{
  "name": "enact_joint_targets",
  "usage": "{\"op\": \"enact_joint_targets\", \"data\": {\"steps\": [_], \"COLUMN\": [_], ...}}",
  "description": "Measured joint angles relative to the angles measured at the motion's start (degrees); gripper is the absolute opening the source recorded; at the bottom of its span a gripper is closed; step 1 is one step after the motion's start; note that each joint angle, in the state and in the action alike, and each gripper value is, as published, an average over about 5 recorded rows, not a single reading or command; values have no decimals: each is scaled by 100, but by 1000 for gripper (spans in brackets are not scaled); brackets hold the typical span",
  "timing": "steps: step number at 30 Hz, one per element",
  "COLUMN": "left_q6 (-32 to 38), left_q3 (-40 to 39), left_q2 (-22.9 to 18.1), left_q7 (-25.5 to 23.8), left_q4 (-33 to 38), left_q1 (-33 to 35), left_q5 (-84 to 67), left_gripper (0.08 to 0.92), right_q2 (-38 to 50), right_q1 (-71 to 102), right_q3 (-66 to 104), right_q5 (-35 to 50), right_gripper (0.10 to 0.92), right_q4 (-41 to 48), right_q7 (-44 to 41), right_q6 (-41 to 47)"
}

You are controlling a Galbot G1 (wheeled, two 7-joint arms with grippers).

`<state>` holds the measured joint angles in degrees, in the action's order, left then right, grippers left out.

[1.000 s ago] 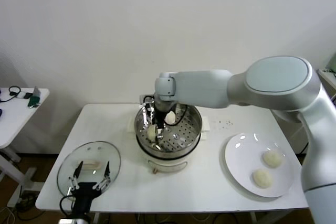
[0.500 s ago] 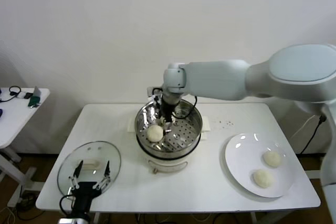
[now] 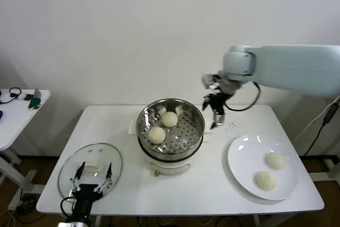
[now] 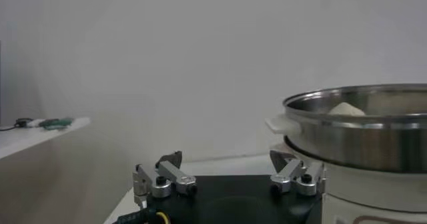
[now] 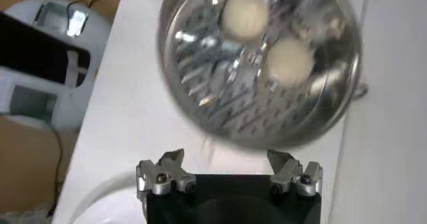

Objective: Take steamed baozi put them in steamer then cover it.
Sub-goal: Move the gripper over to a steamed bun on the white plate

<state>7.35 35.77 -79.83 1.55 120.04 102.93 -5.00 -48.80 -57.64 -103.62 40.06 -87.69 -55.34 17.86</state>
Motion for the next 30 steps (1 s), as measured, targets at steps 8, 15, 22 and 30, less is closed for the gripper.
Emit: {"op": "enact_joint_targets", "data": {"steps": [8,15,22,30], "left_q6": [283,394,493,546], "left_q3": [-28,-22,-16,24], "left_q2": [212,281,240,184], "left_q7": [-305,-431,-484,-507], "left_q4": [70,97,78,23], "left_q1": [173,284,404,490], "left_q5": [-148,-183,-153,-112], "left_gripper": [823,823,823,823], "right_q2": [1290,2050,2493,2638], "right_q1": [487,1629,2854,4076], "right_q3": [99,815,1681,2590], "right_q5": [-1005,-1861,-2579,-3112], "right_gripper": [823,823,823,823], "right_q4": [-357,-350,-195,75], "right_q7": [-47,-43,-99,-117], "right_q6": [-100,-184,-299,-368]}}
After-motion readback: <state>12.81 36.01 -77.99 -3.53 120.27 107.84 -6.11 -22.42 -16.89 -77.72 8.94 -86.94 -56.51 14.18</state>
